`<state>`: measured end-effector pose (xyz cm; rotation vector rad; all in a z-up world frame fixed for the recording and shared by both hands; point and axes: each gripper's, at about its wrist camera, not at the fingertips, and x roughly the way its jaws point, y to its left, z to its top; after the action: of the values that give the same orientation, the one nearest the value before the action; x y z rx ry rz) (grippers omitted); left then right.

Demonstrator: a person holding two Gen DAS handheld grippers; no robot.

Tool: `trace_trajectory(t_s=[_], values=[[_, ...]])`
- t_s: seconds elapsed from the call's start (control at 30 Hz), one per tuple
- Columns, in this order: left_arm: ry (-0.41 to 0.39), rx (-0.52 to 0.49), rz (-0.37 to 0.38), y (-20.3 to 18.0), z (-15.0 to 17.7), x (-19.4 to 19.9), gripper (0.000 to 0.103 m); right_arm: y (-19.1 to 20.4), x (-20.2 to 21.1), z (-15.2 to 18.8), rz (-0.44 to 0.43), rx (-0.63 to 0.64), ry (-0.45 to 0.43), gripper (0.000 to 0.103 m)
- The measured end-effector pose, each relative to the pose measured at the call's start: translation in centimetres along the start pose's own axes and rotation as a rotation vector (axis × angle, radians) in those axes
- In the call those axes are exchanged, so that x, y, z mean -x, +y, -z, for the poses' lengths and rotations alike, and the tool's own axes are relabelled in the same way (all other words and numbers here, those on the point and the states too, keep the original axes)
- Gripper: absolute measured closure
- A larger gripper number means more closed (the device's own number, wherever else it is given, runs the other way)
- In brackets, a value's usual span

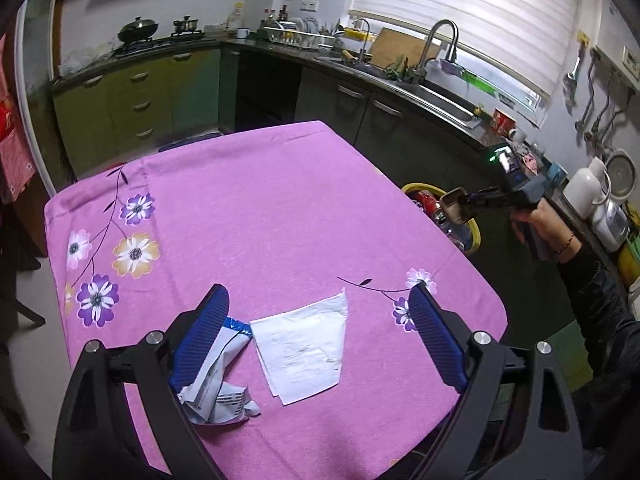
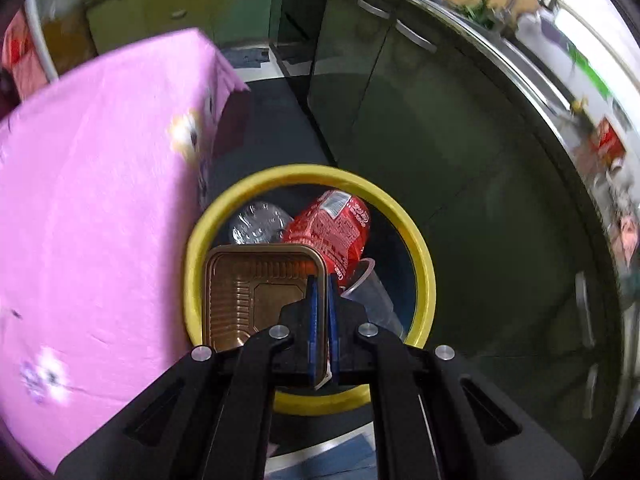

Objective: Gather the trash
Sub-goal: 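Carry the brown tray with the right tool over the bin and release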

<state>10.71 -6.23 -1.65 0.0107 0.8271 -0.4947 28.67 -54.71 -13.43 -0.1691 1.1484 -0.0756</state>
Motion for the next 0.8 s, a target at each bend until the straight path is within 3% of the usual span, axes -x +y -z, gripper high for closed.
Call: trace_trajectory(t_s=[0.1,0.17,0.2,0.4,0.53,0.67,0.8], values=[[0.001,-0.022,-0.007,-0.6,-0.1,0.2,0.016,1.3,-1.2,0.7,0.022,0.03,0.002,0.094],[0.003,-0.029,-0.01,-0.9,0.0,0.3,0.015,1.9,-1.7,0.9,0.054,0.053,-0.004,0.074],[0.003,-0.03,-0.011,-0.9,0.0,0.3,0.015,1.7,-1.7,1.3,0.05,0.049,-0.005,0.069],[0.025,-0.028,0.005,-0.1,0.7,0.0,0.014,0.7,1.5,1.6,0.009,-0.022,-0.07,0.067],[0.058,-0.025,0.061,1.2,1.3,-0.4,0.014,0.6,4.5,3.4,-0.122,-0.085,-0.121,0.064],[0.141,-0.025,0.128,2.8,1.8,-1.8,0.013,2.2,7.2,5.3,-0.227,-0.094,-0.167,0.06],[0.237,-0.062,0.13,3.5,2.3,-4.1,0.013,4.2,8.7,6.6,-0.302,-0.087,-0.177,0.055]])
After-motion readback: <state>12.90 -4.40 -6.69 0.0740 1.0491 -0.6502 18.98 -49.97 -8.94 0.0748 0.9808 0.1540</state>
